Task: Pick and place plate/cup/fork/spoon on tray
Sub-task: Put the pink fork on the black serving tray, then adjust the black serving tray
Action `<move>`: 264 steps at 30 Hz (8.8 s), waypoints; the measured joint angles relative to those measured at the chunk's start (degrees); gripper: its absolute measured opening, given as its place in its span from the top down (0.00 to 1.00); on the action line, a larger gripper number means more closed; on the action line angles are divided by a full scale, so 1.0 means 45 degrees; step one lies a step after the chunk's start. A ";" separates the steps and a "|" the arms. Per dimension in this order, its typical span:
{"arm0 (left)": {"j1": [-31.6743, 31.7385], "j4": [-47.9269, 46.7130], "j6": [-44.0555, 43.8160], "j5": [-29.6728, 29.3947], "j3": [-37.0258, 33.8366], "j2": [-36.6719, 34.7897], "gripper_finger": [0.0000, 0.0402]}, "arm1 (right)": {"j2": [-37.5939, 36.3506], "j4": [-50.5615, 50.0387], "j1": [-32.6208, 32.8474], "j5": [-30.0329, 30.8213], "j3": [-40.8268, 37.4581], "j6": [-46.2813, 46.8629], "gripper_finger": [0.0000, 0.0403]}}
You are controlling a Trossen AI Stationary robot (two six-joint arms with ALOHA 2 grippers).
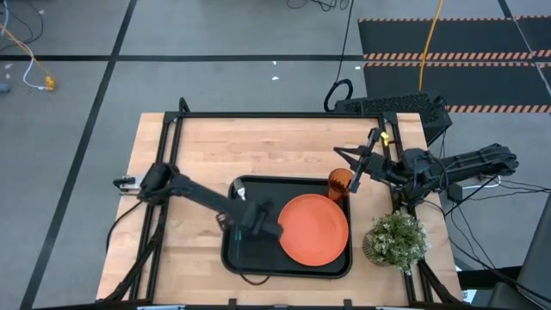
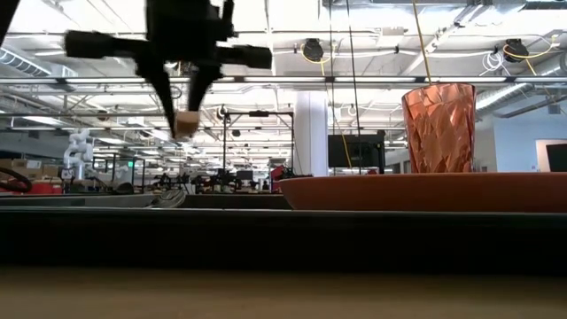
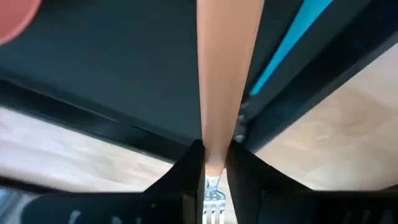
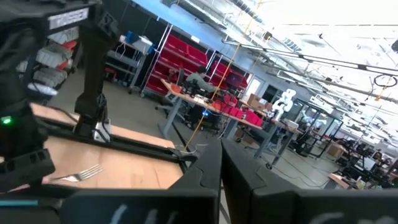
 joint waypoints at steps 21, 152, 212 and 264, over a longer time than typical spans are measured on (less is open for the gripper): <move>0.1601 0.2948 0.5855 0.1679 -0.0996 0.0078 0.90 | -0.1095 -0.1994 0.0605 0.2635 0.0002 0.0734 1.00; 0.3320 0.2774 0.0726 0.1060 -0.6144 -0.1802 0.71 | -0.0903 -0.0606 0.0661 0.2621 0.0002 0.1186 1.00; 0.2995 0.4388 0.0280 0.1002 -0.6120 -0.1821 0.71 | -0.0894 -0.0686 0.0661 0.2625 0.0002 0.1186 1.00; 0.2733 0.4439 -0.0173 0.1109 -0.6139 -0.1821 0.71 | -0.0899 -0.0711 0.0661 0.2625 -0.0001 0.1131 1.00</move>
